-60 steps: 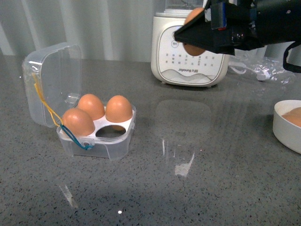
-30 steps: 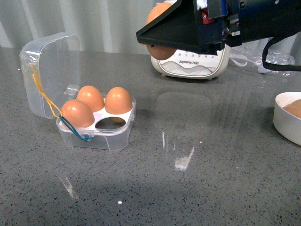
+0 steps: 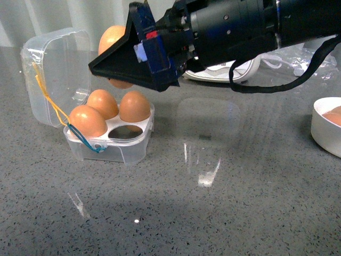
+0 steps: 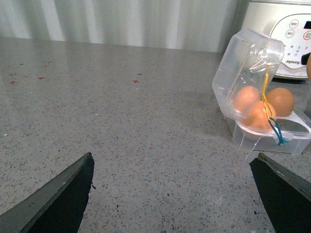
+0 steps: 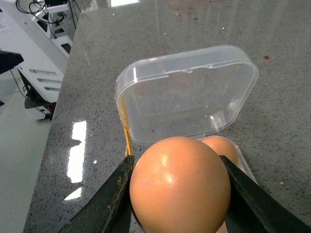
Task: Put egg into box
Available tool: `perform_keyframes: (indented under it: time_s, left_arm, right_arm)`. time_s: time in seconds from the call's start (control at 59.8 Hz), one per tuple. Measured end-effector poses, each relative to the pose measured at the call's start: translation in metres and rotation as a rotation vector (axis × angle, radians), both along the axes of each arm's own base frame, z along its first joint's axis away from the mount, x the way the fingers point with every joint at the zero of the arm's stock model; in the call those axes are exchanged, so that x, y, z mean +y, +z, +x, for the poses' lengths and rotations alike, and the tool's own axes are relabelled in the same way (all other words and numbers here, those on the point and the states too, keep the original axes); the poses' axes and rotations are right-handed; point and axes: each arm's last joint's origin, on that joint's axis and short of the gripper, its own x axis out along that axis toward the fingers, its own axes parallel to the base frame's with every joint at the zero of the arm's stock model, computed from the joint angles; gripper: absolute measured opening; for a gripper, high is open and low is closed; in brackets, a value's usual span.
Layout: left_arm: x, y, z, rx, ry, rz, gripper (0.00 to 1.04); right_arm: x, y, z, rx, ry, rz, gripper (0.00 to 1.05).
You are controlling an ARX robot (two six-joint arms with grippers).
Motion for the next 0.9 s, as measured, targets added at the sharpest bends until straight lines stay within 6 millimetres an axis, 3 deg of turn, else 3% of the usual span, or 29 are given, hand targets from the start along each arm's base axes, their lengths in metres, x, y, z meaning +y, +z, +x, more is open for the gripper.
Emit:
perform_keyframes:
  time_s: [0.418,0.903]
  left_arm:
    - [0.000,0.000,0.000,0.000,0.000,0.000,0.98]
    - [0.000,0.000,0.000,0.000,0.000,0.000,0.98]
  right_arm:
    - [0.002,-0.020,-0.006,-0.006,0.024,-0.047,0.43]
    - [0.005,-0.028,-0.005,-0.012,0.020,-0.078,0.43]
